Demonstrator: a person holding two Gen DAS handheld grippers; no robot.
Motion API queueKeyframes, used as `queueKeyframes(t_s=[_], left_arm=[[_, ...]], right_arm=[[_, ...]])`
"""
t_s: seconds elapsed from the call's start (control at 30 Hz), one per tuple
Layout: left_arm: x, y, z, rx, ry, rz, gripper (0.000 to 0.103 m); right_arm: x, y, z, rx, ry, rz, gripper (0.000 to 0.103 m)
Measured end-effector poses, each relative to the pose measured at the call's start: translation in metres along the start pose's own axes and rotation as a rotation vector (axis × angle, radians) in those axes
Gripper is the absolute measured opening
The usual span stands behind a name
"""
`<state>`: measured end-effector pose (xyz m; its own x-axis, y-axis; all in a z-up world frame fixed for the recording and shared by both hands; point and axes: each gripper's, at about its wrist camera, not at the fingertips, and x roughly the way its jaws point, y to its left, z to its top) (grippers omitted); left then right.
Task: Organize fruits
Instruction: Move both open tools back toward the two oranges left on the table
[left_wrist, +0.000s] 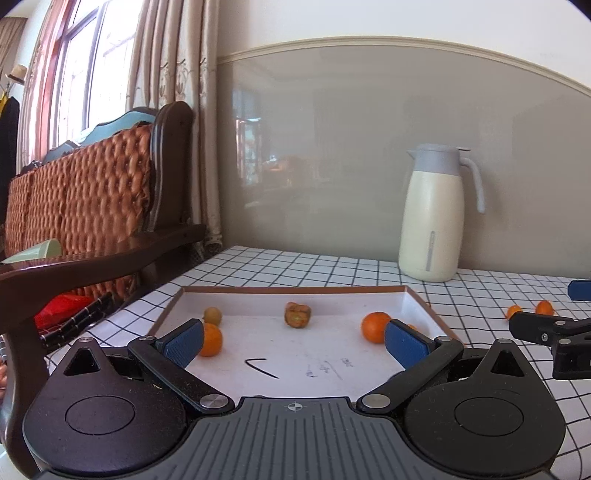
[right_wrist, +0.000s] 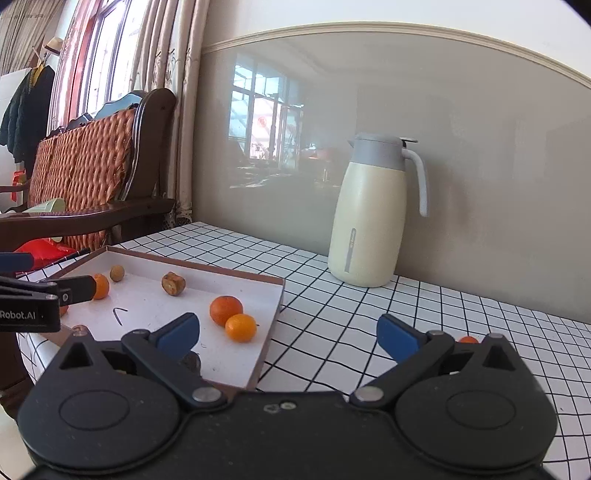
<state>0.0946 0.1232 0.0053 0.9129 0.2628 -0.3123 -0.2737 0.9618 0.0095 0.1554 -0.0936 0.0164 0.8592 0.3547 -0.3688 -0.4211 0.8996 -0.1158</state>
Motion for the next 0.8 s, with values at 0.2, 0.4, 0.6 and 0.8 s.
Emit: queueKeyframes(t_s=[0.2,0.4,0.6,0.8], left_arm=[[-0.01,-0.04,-0.004,0.052,-0.011,-0.051,0.103],[-0.012,-0.075,-0.009,0.095,-0.013,-0.113,0.103],[-0.01,-0.111,-0.008,0.116,-0.01,-0.182,0.102],[-0.007,-0.151,-0.005,0.154,-0.035,-0.24,0.102]], right_arm=[[-0.019,-0.023,-0.009,0.023,-0.004,-0.05,0.097],[-0.034,-0.051,-0.02,0.041,-0.001,-0.114,0.097],[-0.047,-0.086,-0.031,0.084,0.026,-0.166,0.092],[-0.057,-0.117,-0.041,0.105,0.04,-0.233,0.089]])
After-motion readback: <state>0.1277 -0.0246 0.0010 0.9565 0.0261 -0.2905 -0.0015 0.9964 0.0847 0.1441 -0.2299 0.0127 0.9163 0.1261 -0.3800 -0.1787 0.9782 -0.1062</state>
